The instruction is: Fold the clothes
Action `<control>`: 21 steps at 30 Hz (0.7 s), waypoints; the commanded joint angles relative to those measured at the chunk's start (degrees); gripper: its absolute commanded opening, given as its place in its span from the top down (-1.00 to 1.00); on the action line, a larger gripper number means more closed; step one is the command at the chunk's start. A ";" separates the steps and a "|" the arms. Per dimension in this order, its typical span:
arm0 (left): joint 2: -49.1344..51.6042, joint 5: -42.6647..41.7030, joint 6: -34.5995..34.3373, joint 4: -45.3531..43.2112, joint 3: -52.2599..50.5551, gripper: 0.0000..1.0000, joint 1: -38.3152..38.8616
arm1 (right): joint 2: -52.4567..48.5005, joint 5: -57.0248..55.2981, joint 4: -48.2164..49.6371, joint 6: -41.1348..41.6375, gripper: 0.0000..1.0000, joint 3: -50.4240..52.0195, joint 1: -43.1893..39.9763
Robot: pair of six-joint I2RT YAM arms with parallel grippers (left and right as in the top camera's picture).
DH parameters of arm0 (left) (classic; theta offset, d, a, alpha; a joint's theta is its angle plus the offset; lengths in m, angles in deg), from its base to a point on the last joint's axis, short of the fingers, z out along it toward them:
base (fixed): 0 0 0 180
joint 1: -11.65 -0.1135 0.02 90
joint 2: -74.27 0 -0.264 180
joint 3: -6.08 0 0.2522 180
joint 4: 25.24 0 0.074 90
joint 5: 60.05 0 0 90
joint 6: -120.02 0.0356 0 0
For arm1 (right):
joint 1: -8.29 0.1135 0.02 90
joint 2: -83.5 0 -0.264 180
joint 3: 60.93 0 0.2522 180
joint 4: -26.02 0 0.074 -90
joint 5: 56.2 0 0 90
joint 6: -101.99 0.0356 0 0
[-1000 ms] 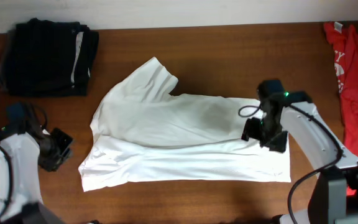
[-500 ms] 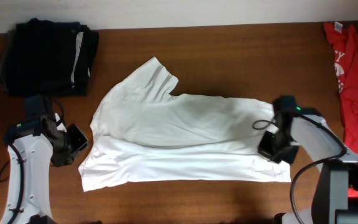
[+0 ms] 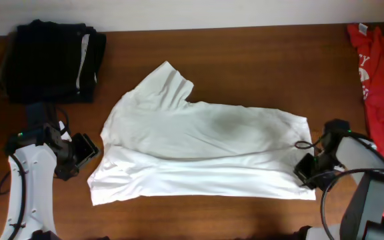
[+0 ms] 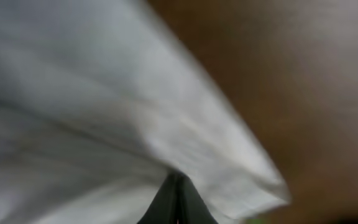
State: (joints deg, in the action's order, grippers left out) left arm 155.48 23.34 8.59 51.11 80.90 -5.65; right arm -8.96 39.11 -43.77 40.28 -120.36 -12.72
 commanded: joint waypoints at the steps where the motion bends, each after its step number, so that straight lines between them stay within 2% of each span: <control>1: -0.24 0.46 0.52 -0.11 0.15 -0.42 0.15 | -0.52 -5.90 -4.44 0.48 0.92 -6.67 -2.38; 2: -0.24 0.44 0.52 -0.13 0.15 -0.43 0.15 | -0.48 -7.17 -6.51 0.48 0.92 -8.76 -2.58; 3: -0.24 0.44 0.52 -0.13 0.15 -0.58 0.15 | -0.48 -7.37 -7.72 0.46 0.92 -9.90 -2.58; 5: -0.24 0.39 0.55 -0.15 0.13 -0.67 0.15 | -0.48 -7.28 -11.02 0.48 0.91 -13.14 -2.58; 7: -0.24 0.28 0.59 0.15 0.15 -0.67 0.17 | -0.48 -6.49 -14.03 -0.26 0.75 -16.04 -2.58; 8: -0.24 -0.17 1.25 0.35 0.13 -0.67 0.17 | -0.48 -4.35 -14.78 -3.19 0.64 -17.09 -2.54; 10: -0.24 -4.59 5.01 0.59 0.09 -0.68 0.31 | -0.48 4.35 -15.23 -10.54 -0.57 -18.34 -2.23; 11: -0.24 -6.49 5.25 1.16 0.07 -0.67 0.63 | -0.48 8.87 -15.15 -13.27 -0.82 -18.38 -1.90; 12: -0.24 -7.82 5.25 1.53 -0.02 -0.68 1.09 | -0.48 10.86 -15.13 -13.46 -0.96 -18.36 -1.60; 15: -0.24 -9.09 4.76 3.54 -0.59 -0.67 4.28 | -0.48 14.10 -14.25 -12.76 -0.97 -18.36 -0.63; 19: -0.24 -8.59 -1.68 3.13 -4.11 -0.67 11.02 | -0.48 14.67 -12.22 -10.80 -0.97 -18.34 0.55; 21: -0.24 -8.37 -5.77 0.09 -7.23 -0.68 14.45 | -0.48 14.67 -12.13 -10.67 -0.97 -18.34 0.76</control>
State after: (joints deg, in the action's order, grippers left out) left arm 155.48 15.99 9.68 53.95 78.12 4.18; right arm -9.46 51.17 -56.07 29.51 -137.83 -12.68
